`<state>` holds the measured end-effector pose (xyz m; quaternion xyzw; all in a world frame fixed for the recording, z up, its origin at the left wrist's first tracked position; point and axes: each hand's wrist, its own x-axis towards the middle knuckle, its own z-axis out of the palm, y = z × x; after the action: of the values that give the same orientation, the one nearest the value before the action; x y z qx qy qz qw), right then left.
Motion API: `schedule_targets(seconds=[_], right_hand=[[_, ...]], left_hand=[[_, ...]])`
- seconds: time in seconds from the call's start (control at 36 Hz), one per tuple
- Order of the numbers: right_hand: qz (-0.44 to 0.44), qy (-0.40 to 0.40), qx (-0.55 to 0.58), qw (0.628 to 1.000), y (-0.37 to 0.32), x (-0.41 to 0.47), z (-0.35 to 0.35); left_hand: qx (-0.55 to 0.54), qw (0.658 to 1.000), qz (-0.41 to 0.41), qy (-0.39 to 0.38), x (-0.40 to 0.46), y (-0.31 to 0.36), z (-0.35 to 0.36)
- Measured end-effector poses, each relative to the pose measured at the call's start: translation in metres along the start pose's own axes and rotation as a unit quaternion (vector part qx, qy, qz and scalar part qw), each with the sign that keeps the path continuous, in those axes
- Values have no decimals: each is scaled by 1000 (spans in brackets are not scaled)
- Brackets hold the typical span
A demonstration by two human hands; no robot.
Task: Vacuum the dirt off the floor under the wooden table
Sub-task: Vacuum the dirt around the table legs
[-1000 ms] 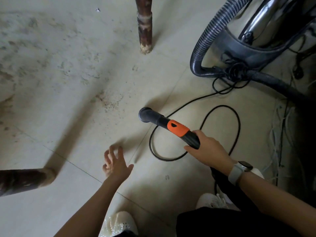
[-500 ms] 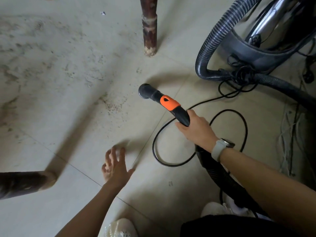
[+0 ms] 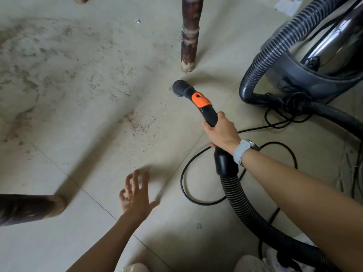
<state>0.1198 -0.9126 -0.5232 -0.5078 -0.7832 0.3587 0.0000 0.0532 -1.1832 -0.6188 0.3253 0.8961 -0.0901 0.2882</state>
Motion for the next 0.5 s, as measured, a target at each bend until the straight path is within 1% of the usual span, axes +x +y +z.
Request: schedule_targets(seconds=[0.06, 0.22, 0.33, 0.42, 0.5], right_hand=[[-4, -5, -10, 1000, -4, 4, 2], [23, 49, 6, 999, -9, 33, -7], [12, 36, 8, 999, -10, 40, -6], [-10, 56, -72, 996, -9, 42, -1], [-37, 93, -173, 980, -9, 43, 3]], left_hand=[[5, 1000, 2, -2, 0, -1, -2], [10, 1000, 4, 0, -1, -2, -3], [6, 1000, 5, 4, -2, -3, -2], [3, 1000, 6, 7, -3, -3, -3], [9, 1000, 4, 6, -3, -2, -3]])
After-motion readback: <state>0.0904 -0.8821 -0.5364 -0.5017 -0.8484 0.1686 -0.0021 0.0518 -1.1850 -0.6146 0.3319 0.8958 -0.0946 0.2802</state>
